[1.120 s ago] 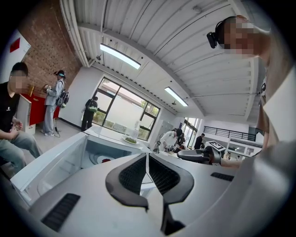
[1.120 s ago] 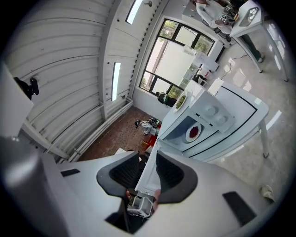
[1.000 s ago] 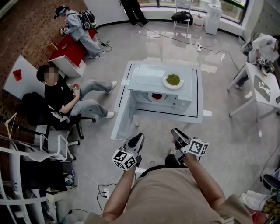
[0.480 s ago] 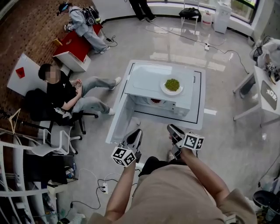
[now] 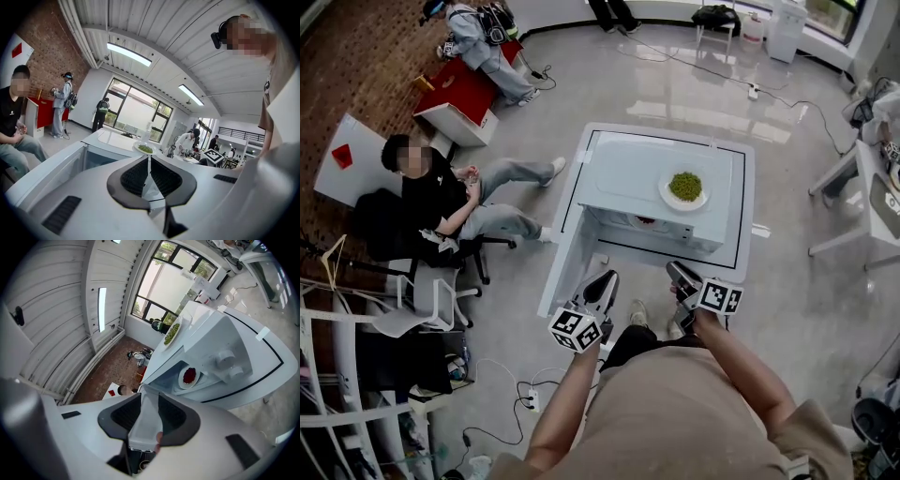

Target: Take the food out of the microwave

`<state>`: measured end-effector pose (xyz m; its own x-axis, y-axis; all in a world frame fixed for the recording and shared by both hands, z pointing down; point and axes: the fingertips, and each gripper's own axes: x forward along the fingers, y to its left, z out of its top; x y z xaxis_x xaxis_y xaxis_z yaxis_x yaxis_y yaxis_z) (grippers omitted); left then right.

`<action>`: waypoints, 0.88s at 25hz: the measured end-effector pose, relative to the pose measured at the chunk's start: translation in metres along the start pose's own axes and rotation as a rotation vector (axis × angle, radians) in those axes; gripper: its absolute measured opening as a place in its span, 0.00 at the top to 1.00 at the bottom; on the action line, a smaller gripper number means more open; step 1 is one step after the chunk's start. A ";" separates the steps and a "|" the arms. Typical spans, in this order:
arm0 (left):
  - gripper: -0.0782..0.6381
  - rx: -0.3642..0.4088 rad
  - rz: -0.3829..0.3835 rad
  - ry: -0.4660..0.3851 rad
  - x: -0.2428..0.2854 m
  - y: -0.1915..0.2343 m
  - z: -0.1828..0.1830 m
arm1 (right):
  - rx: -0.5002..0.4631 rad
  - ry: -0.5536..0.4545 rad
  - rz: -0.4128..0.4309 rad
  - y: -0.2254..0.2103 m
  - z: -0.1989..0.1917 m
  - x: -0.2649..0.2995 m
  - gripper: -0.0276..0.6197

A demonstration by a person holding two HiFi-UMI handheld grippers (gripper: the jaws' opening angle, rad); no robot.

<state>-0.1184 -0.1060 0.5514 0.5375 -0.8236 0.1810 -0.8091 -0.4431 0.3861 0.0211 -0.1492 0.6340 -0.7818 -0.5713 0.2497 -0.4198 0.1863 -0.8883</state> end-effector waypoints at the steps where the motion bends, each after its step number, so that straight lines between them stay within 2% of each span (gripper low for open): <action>1: 0.88 -0.001 -0.010 0.010 0.003 0.006 0.000 | 0.008 -0.003 -0.009 -0.002 -0.002 0.006 0.80; 12: 0.88 0.006 -0.120 0.107 0.050 0.047 -0.003 | 0.051 -0.069 -0.078 -0.025 -0.004 0.058 0.80; 22: 0.88 0.029 -0.175 0.123 0.078 0.071 0.006 | 0.078 -0.144 -0.138 -0.056 0.010 0.093 0.80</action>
<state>-0.1354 -0.2042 0.5871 0.6940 -0.6844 0.2234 -0.7064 -0.5872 0.3953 -0.0237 -0.2212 0.7028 -0.6431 -0.6963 0.3187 -0.4771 0.0388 -0.8780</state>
